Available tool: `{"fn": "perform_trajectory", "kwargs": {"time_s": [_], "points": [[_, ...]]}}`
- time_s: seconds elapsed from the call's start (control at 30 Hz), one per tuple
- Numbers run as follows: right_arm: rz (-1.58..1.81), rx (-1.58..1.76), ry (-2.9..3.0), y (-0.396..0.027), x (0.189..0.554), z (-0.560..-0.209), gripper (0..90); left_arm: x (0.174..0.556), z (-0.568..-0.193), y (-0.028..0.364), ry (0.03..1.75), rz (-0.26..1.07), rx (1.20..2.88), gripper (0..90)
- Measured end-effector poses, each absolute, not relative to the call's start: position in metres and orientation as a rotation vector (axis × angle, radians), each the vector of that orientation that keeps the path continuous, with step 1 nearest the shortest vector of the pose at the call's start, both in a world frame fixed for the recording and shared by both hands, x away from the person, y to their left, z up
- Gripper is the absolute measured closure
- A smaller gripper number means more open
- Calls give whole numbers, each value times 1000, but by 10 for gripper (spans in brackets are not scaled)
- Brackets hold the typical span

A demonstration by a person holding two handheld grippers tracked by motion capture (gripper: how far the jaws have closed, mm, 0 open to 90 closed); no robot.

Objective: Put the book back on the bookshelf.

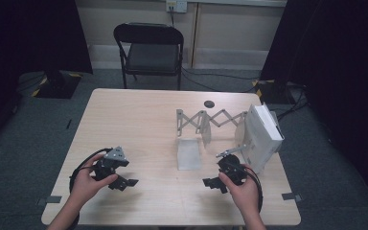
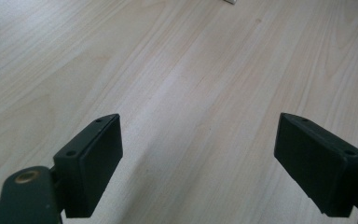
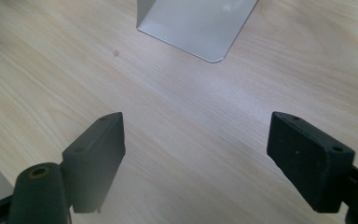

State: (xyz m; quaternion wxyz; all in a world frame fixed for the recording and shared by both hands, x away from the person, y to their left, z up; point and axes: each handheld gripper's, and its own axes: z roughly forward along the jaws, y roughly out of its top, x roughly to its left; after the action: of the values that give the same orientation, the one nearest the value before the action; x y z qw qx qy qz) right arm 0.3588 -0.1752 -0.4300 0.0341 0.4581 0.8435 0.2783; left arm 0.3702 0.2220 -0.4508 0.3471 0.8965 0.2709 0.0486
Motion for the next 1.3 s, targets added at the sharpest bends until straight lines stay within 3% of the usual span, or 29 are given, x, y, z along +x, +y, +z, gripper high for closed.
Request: {"fn": "perform_trajectory", "kwargs": {"time_s": [1.3], "points": [[910, 1300, 2685, -138, 357, -453, 189, 369, -454, 222, 705, 112, 2335, 151]]}}
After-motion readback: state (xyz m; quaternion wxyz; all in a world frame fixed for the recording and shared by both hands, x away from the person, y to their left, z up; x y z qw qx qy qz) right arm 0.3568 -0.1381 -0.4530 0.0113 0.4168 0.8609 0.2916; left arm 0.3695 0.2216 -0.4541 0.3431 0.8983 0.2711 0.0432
